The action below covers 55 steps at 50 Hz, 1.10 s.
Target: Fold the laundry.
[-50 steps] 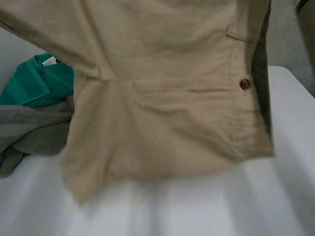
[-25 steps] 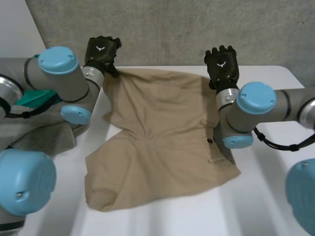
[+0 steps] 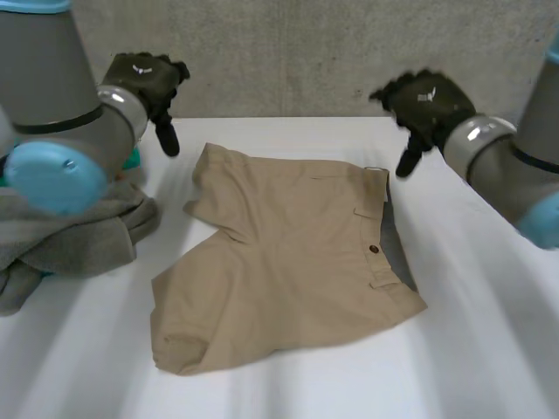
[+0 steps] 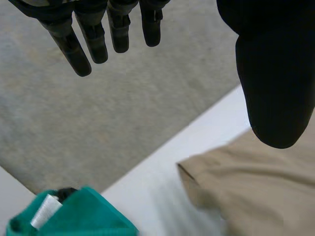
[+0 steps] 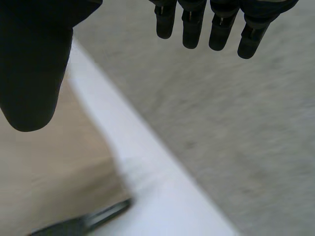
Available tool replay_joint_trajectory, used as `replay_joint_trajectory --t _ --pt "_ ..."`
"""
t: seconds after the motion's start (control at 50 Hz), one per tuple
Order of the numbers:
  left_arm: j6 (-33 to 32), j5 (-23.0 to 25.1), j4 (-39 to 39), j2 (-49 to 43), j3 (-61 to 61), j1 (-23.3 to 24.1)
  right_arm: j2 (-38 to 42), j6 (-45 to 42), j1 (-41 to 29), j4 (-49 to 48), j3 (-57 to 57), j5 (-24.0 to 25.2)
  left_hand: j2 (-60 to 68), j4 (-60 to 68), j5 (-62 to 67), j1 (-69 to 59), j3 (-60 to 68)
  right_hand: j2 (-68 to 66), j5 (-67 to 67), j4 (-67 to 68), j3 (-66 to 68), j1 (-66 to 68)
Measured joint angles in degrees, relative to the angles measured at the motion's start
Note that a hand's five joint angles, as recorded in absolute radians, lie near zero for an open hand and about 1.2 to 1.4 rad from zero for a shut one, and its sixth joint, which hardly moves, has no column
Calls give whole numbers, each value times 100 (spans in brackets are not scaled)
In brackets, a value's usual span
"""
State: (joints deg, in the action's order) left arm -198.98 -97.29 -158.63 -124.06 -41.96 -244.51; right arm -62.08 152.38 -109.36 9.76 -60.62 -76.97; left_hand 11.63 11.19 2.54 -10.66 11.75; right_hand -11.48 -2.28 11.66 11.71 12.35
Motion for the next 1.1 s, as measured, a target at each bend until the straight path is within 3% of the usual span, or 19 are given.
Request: replay_joint_trajectory --t 0.2,0.42,0.68,0.78,0.88,1.02,1.1 --pt "-160 701 -352 2135 -3663 160 -903 -979 360 899 -2279 1072 -6 0 0 0 0 -473 -423 438 442 347" --pt "-464 1193 -588 2807 -6225 231 -1122 -1900 646 -216 -4335 1648 854 927 808 -994 836 -1323 -1418 1451 1432 1366" --pt "-771 1109 -1350 2846 -6954 208 -926 -2066 859 -1982 -5181 1819 840 894 767 -972 824 -2811 -2695 2766 2770 2688" --pt "-882 1009 -1669 2716 -7074 277 -671 -2005 839 -2601 -5198 1776 840 893 772 -972 825 -5393 -5172 5338 5314 4619" --pt "-1073 893 -1930 2536 -7162 396 -598 -1802 821 -2805 -5162 1740 941 998 873 -1021 915 -5466 -5459 5649 5584 4780" --pt "-1419 678 -2312 2244 -7212 513 -765 -1313 724 -2884 -5157 1591 3721 3768 3605 -3968 3690 -5466 -5499 5649 5584 4906" --pt "-1546 623 -2580 2050 -7184 520 -968 -1041 637 -2886 -5157 1433 4316 4346 4166 -4380 4266 -5466 -5499 5649 5584 5006"
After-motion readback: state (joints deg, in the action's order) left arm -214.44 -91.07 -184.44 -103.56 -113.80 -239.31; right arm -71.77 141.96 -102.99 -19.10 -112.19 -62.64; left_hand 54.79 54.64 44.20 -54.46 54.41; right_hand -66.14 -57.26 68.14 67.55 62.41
